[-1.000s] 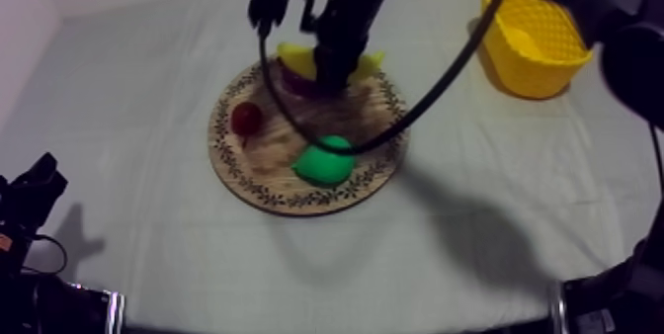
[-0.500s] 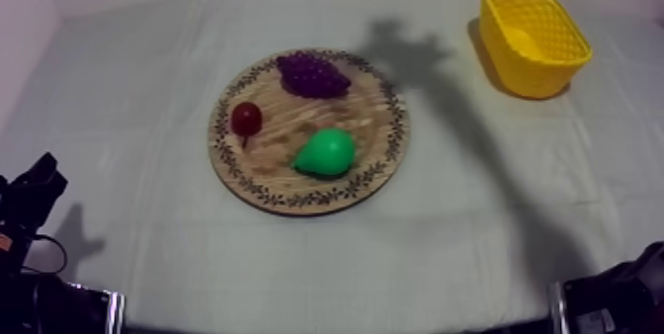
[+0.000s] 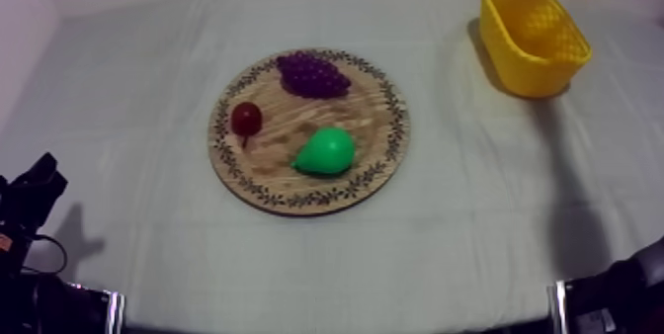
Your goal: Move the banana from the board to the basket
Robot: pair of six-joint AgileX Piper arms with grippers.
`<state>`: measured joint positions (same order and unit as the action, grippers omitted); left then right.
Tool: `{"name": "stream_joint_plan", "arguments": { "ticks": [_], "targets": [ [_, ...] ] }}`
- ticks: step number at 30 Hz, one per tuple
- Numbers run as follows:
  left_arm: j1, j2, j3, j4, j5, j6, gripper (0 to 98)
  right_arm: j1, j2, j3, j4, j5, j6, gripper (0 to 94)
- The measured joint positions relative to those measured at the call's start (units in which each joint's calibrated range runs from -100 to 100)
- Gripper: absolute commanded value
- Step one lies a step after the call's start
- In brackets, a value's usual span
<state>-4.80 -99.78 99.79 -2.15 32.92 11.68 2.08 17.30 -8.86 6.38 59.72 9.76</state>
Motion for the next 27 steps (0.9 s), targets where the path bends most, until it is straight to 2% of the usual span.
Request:
{"name": "stream_joint_plan", "arguments": {
  "ticks": [4,16,23,25,27],
  "targets": [
    [0.0,0.0,0.0,0.0,0.0,0.0,0.1,0.46,2.22,2.86,0.95,-0.29,-1.63,7.4],
    [0.0,0.0,0.0,0.0,0.0,0.0,0.1,-0.72,7.07,7.34,-0.54,-0.11,-0.91,9.0],
    [0.0,0.0,0.0,0.0,0.0,0.0,0.1,-0.3,7.1,9.19,-1.43,-0.5,-0.14,47.1],
    [0.0,0.0,0.0,0.0,0.0,0.0,0.1,-0.27,6.08,10.38,-1.68,-1.53,0.72,54.0],
    [0.0,0.0,0.0,0.0,0.0,0.0,0.1,-0.27,4.43,11.87,-1.83,-3.32,1.44,56.5]
  ]
}}
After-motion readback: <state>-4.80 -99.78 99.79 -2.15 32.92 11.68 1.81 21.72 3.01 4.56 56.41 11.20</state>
